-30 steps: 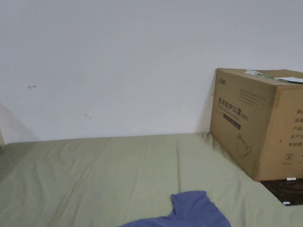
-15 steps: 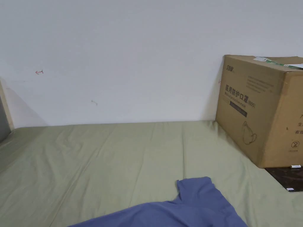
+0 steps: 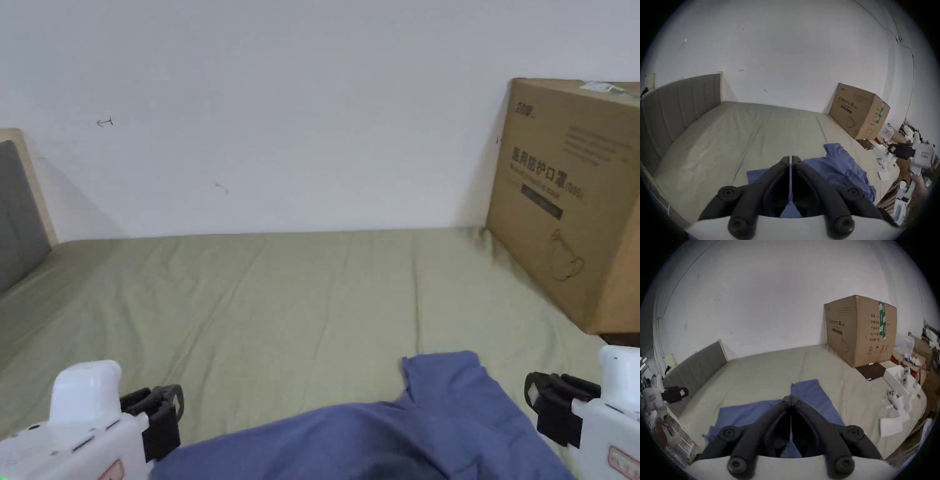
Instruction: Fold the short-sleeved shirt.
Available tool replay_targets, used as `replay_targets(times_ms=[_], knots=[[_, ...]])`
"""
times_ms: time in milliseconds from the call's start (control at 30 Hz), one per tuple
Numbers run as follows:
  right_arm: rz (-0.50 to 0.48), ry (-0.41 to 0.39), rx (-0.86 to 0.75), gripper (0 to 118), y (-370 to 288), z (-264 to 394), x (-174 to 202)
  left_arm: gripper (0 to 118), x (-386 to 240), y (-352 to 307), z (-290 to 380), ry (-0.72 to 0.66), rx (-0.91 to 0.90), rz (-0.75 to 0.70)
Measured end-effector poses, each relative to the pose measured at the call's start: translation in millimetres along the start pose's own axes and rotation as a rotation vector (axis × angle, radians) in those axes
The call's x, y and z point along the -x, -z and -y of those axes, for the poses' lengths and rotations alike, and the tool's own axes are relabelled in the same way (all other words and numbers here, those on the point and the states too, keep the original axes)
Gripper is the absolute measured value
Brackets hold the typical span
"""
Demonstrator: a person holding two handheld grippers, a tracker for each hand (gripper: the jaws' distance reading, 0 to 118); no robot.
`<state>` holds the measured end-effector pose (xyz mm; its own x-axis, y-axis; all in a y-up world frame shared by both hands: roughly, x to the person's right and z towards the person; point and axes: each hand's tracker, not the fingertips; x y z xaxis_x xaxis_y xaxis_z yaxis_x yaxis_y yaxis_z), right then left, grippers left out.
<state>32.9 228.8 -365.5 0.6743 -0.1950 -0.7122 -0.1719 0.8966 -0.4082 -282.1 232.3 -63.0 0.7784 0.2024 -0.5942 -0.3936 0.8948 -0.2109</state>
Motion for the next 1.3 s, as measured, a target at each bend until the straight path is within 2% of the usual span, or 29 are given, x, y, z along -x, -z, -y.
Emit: replay_targets(times_ms=[67,133,200,300,333,367,400,433,567,733,833,867,933,967,1000,1033,1067,1100,1133,1167,1233,1300], knots=[[-0.089,0.062,0.027,0,13.1,-4.4,0.1,0,15.1,27.2,-10.2,-0.064,0.078,0.011],[-0.076,0.064,0.035,0,20.1,-3.0,2.3,0,39.4,71.8,-16.3,-0.077,0.296,-0.147],[-0.087,0.062,0.058,0,27.5,-0.4,1.5,0,78.3,117.6,-12.2,-0.176,0.453,-0.098],[-0.082,0.041,0.114,0,38.2,9.3,-3.3,0,120.2,169.1,7.8,-0.269,0.596,-0.124],[-0.079,0.044,0.126,0,41.7,11.9,-5.7,14,127.9,179.8,13.0,-0.271,0.609,-0.145],[-0.077,0.051,0.145,0,44.8,15.5,-9.2,49,133.9,189.1,18.5,-0.257,0.618,-0.188],[-0.073,0.061,0.164,0,48.1,19.2,-13.0,100,139.7,199.1,25.4,-0.260,0.617,-0.205],[-0.067,0.068,0.181,0,51.3,22.4,-16.5,111,141.1,205.6,31.3,-0.266,0.608,-0.193],[-0.039,0.082,0.226,0,63.1,33.3,-28.9,108,147.5,234.2,51.4,-0.288,0.644,-0.173],[-0.009,0.097,0.254,0,81.9,36.7,-43.4,111,133.8,254.5,86.1,-0.101,0.716,-0.189],[0.000,0.142,0.258,0,96.0,34.8,-53.9,113,135.0,251.5,89.0,-0.204,0.648,-0.209],[0.004,0.152,0.258,0,100.6,34.0,-56.9,113,133.3,252.7,90.9,-0.193,0.656,-0.214],[0.012,0.171,0.257,0,111.4,30.4,-63.5,109,124.2,253.6,91.9,-0.110,0.682,-0.230],[0.016,0.180,0.258,0,117.5,27.6,-67.4,102,119.8,253.3,88.7,-0.070,0.684,-0.242],[0.018,0.183,0.265,0,124.5,24.0,-71.1,83,116.7,248.6,87.1,-0.044,0.667,-0.248],[0.024,0.187,0.271,0,132.3,20.0,-76.4,57,114.4,240.8,83.7,-0.033,0.645,-0.246],[0.033,0.188,0.285,0,140.5,15.3,-82.1,22,112.1,231.9,79.3,-0.012,0.614,-0.241],[0.041,0.186,0.294,0,149.5,9.7,-89.0,22,110.5,222.8,70.4,0.008,0.566,-0.215],[0.035,0.188,0.295,0,158.6,4.4,-97.8,9,110.3,215.5,65.1,0.012,0.556,-0.192],[0.022,0.187,0.297,0,167.3,-0.8,-105.4,1,109.6,208.9,60.3,-0.022,0.550,-0.115],[0.016,0.164,0.295,0,190.0,-13.2,-118.0,1,97.0,187.1,46.6,0.029,0.497,-0.114],[0.051,0.112,0.348,0,218.9,-25.7,-129.0,1,90.2,176.6,35.2,0.086,0.468,-0.101]])
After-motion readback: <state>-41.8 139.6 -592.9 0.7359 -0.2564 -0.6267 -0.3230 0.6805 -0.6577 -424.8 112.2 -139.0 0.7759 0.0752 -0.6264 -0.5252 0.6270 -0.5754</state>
